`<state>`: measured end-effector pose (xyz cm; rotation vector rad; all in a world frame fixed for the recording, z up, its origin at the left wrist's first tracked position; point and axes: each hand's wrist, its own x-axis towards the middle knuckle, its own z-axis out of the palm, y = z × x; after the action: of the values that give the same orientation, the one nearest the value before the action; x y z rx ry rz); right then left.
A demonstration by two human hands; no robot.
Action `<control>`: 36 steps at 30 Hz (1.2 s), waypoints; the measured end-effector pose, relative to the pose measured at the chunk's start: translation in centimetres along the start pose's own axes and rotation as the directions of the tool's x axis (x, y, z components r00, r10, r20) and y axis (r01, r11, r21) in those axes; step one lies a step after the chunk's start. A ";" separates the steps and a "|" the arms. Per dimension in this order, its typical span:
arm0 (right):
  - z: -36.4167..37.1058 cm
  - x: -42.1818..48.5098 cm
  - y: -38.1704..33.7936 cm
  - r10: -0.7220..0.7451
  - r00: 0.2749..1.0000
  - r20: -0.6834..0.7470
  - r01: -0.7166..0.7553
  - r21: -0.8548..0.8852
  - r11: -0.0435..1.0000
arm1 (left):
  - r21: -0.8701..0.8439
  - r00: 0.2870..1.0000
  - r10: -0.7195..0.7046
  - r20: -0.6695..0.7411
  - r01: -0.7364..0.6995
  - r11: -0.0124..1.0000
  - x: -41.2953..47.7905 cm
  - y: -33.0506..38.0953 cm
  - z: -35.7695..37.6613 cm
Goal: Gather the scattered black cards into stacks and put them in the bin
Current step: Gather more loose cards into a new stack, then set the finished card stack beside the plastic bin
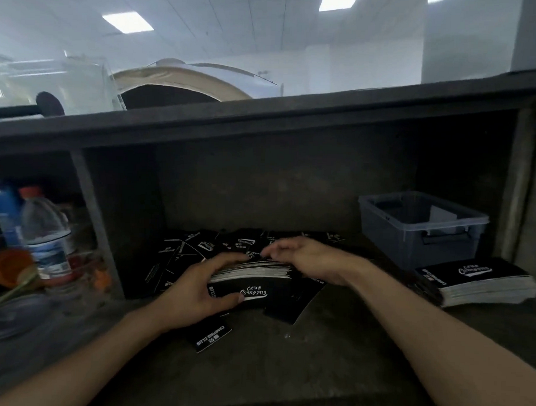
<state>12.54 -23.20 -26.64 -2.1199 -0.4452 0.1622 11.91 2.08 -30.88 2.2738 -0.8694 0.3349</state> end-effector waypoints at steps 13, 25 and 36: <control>5.5 -3.0 1.7 -0.129 0.963 -0.237 0.047 -0.321 0.946 | 0.398 0.956 -0.294 0.004 0.268 0.877 -0.8 4.7 1.1; 5.8 -5.1 0.3 -0.068 0.956 -0.284 -0.031 -0.330 0.943 | 0.527 0.905 -0.421 0.059 0.330 0.783 0.0 8.6 1.7; 5.4 -8.2 2.9 -0.162 0.918 -0.362 0.026 -0.352 0.936 | 0.074 0.909 -0.411 -0.068 0.415 0.907 -3.2 9.5 5.1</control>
<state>4.10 -23.50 -32.47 -2.3880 -0.3557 -0.4170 3.17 -4.95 -31.36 2.4446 -0.3329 0.2384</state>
